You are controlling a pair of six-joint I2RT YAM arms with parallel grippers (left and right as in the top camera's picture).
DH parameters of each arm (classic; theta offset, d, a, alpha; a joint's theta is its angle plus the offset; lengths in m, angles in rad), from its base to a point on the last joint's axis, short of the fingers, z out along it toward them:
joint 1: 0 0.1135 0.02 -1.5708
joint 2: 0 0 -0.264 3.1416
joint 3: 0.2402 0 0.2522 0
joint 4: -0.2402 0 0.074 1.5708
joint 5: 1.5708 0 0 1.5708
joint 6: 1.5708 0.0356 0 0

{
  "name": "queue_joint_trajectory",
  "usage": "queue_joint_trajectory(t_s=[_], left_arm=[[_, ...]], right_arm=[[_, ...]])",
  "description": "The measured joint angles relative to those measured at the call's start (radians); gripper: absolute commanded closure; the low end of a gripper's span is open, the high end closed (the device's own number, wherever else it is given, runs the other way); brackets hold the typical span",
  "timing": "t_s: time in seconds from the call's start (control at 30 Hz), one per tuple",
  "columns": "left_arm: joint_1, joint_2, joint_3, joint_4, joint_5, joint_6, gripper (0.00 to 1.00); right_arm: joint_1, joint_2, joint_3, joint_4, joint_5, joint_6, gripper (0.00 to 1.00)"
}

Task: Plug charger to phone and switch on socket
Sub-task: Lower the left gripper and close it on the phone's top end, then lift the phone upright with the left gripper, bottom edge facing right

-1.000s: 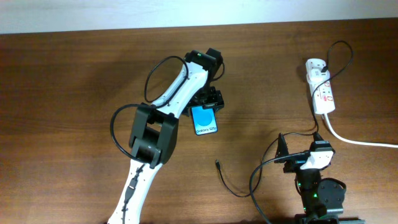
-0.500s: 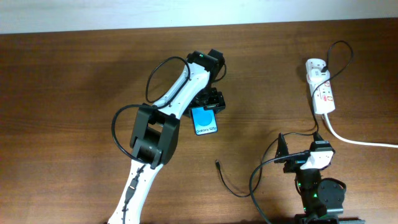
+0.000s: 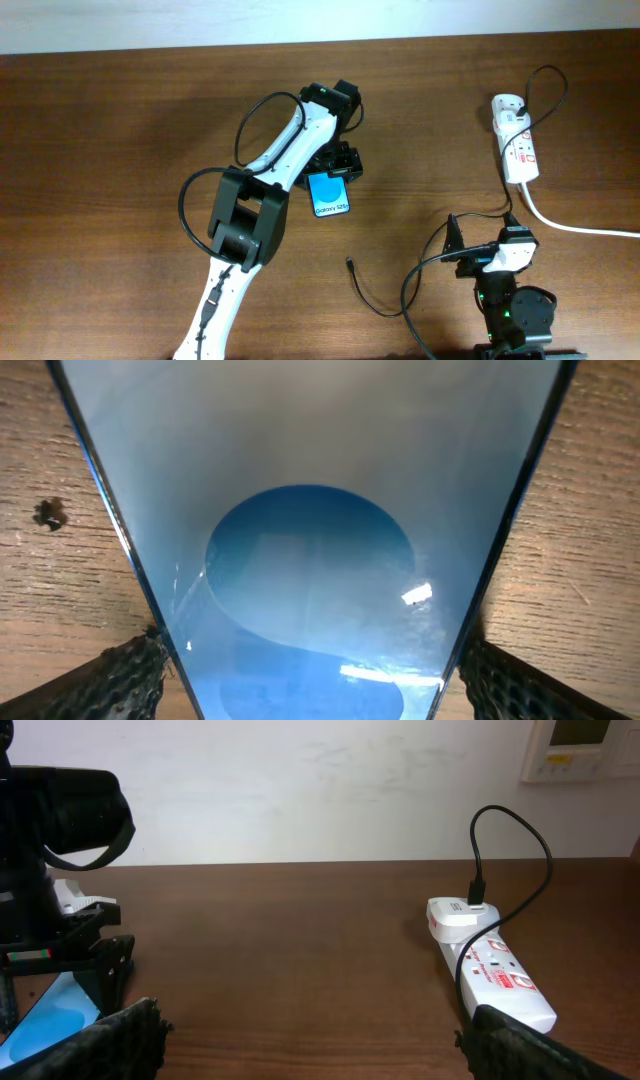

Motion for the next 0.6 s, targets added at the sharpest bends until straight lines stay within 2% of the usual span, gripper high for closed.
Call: queue_joint_trajectory(t_s=[0.07,0.23,0.6], left_arm=[[0.001,0.000,0.000,-0.001,0.001,0.000,0.09],[0.002,0.000,-0.002,-0.005,0.006,0.001,0.13],[0.002,0.000,-0.002,-0.004,0.006,0.000,0.17]], right_arm=[[0.000,0.000,0.000,0.000,0.000,0.000,0.02],[0.000,0.000,0.000,0.000,0.000,0.000,0.02],[0.000,0.000,0.000,0.000,0.000,0.000,0.02]])
